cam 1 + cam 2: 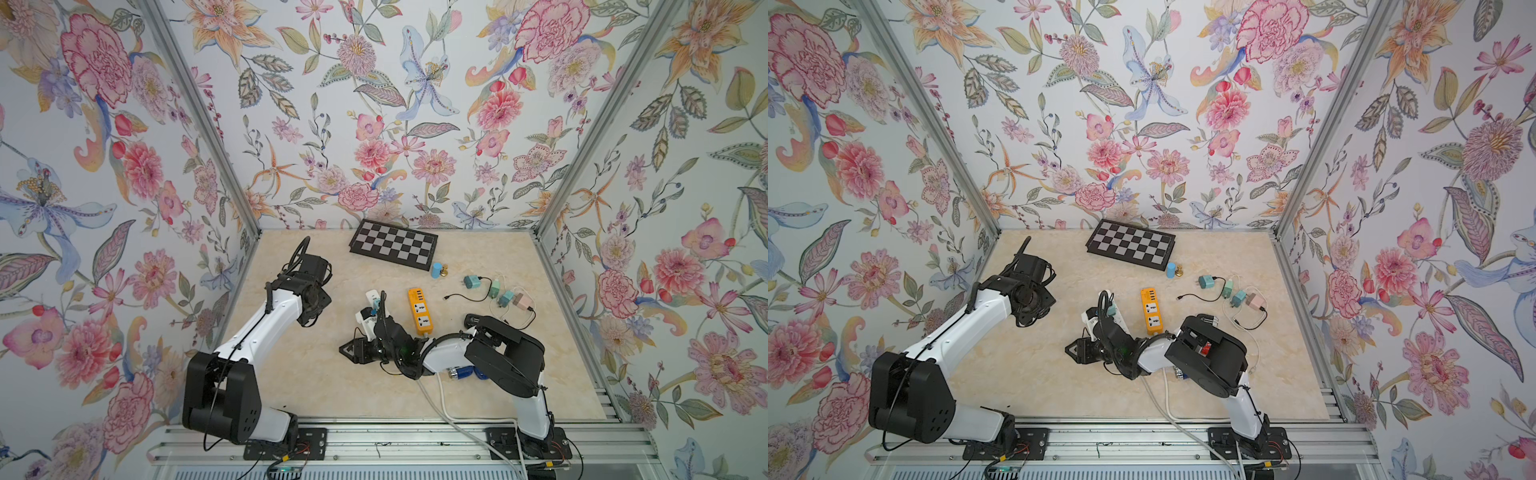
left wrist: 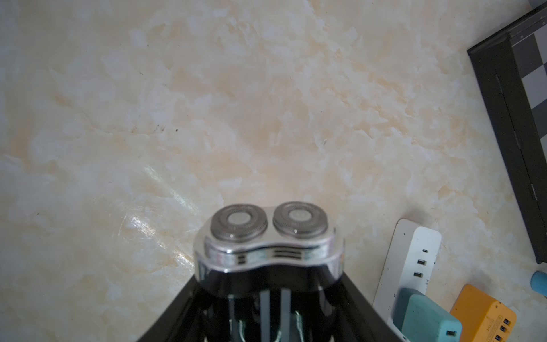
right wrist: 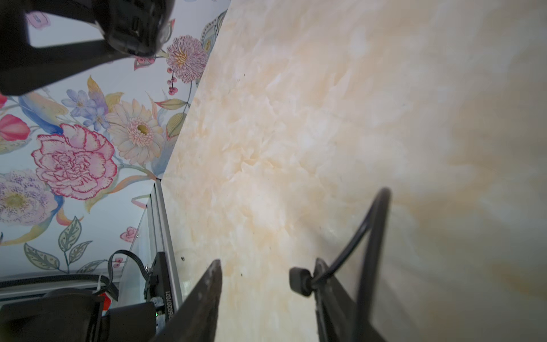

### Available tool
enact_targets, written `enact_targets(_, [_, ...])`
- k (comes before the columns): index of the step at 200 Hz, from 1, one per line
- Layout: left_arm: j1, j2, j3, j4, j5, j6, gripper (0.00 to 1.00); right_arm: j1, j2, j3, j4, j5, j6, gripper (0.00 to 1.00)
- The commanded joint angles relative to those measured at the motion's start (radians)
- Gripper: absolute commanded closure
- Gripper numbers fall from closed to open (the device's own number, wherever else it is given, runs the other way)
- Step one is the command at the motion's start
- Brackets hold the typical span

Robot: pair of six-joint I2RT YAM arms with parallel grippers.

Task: Unplug the electric shaver
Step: Place the charging cable at the center of the board.

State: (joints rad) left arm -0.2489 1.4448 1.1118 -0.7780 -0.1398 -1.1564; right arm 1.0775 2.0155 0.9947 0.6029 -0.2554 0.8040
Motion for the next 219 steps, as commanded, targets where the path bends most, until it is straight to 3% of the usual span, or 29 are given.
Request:
enact_targets(1, [-0.007,-0.024,0.035,-0.045,-0.056,0.077,0.62,-0.002,-0.093,0.032,-0.208,-0.076,-0.136,0.44])
enact_targets(36, [-0.008,-0.031,0.045,-0.047,-0.071,0.131,0.62,-0.004,-0.170,0.025,-0.349,-0.118,-0.220,0.37])
enact_targets(69, [-0.010,-0.010,0.066,-0.046,-0.069,0.165,0.62,0.005,-0.153,0.073,-0.429,-0.180,-0.241,0.33])
enact_targets(99, [-0.009,0.008,0.093,-0.050,-0.071,0.190,0.62,0.013,-0.109,0.118,-0.433,-0.172,-0.245,0.31])
enact_targets(130, [-0.039,0.029,0.141,-0.055,-0.075,0.239,0.62,-0.003,-0.169,0.093,-0.449,-0.095,-0.262,0.31])
enact_targets(172, [-0.136,0.101,0.238,-0.100,-0.086,0.344,0.62,-0.111,-0.401,-0.049,-0.493,-0.033,-0.286,0.31])
enact_targets(219, [-0.306,0.216,0.428,-0.162,-0.115,0.477,0.62,-0.348,-0.723,-0.181,-0.703,-0.021,-0.350,0.31])
